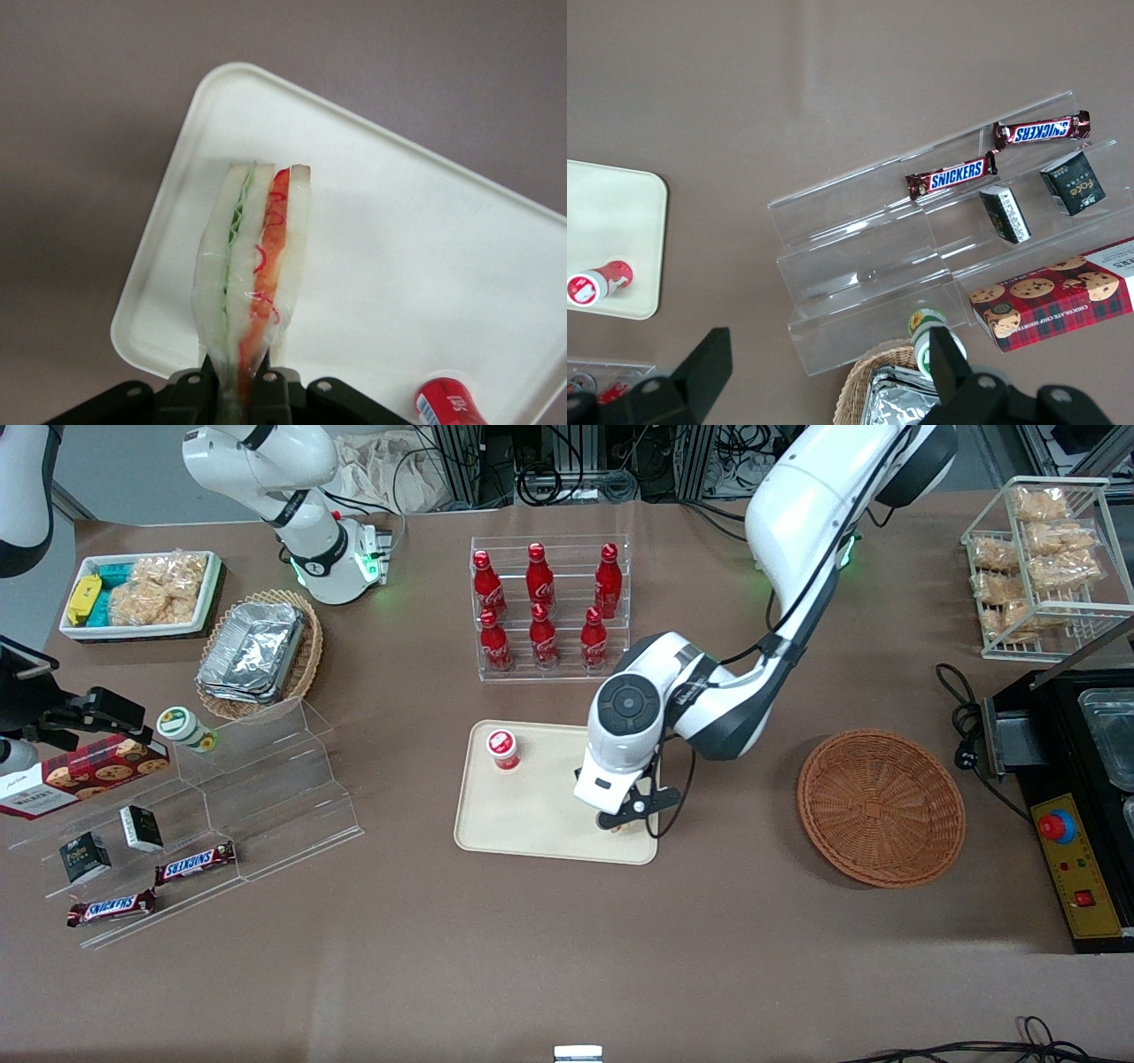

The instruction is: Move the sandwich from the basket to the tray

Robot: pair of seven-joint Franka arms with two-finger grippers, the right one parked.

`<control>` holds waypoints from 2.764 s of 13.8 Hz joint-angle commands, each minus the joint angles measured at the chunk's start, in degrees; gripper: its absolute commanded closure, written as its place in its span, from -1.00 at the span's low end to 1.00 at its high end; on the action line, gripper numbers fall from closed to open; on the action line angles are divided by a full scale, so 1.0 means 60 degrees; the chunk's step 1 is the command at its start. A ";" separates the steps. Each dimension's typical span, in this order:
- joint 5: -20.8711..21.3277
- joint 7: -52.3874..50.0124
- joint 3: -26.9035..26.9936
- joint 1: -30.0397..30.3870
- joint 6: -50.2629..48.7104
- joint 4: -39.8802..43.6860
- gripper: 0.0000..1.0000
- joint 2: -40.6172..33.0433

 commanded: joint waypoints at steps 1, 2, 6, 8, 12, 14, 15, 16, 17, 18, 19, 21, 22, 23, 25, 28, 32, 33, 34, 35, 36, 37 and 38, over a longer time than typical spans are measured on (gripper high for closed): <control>0.0155 -0.0204 0.0147 -0.0178 0.0061 0.0280 0.96 0.0355; 0.0155 -0.0204 0.0147 -0.0193 0.0207 0.0280 0.95 0.0472; 0.0141 -0.0204 0.0161 -0.0120 0.0413 0.0280 0.43 0.0605; 0.0141 -0.0204 0.0161 -0.0105 0.0428 0.0280 -0.49 0.0605; 0.0155 -0.0788 0.0176 -0.0090 0.0413 0.0368 -1.00 0.0138; 0.0141 -0.0862 0.0336 -0.0076 0.0326 0.0295 -1.00 -0.0577; 0.0141 -0.1066 0.0482 -0.0090 0.0267 0.0265 -1.00 -0.0930; 0.0141 -0.1329 0.0513 -0.0076 0.0078 0.0265 -1.00 -0.1252; 0.0141 -0.1404 0.0556 -0.0003 -0.0272 0.0265 -1.00 -0.1618; 0.0112 -0.1390 0.0586 0.0259 -0.0696 0.0265 -1.00 -0.2028; 0.0083 -0.1289 0.0586 0.0464 -0.1222 0.0265 -1.00 -0.2423; 0.0053 -0.1229 0.0572 0.1005 -0.1928 0.0193 -1.00 -0.3127; 0.0053 -0.1142 0.0557 0.1298 -0.2047 0.0047 -1.00 -0.3464; 0.0009 -0.0793 0.0557 0.1533 -0.2106 -0.0143 -1.00 -0.3801; -0.0049 0.0012 0.0542 0.2075 -0.2325 -0.0524 -1.00 -0.4329; -0.0311 0.2001 0.0542 0.3012 -0.2530 -0.1007 -1.00 -0.4915; -0.0913 0.4917 0.1402 0.3587 -0.3161 -0.1461 -1.00 -0.5677; -0.1088 0.5619 0.1798 0.3543 -0.3161 -0.1710 -1.00 -0.5969; -0.1235 0.6482 0.2179 0.3542 -0.3161 -0.2017 -1.00 -0.6248; -0.1454 0.7303 0.2603 0.3542 -0.3161 -0.2324 -1.00 -0.6526; -0.1630 0.7920 0.2956 0.3542 -0.3161 -0.2574 -1.00 -0.6761; -0.1719 0.8477 0.3293 0.3542 -0.3161 -0.2794 -1.00 -0.6995; -0.1719 0.8889 0.3499 0.3557 -0.3161 -0.3057 -1.00 -0.7215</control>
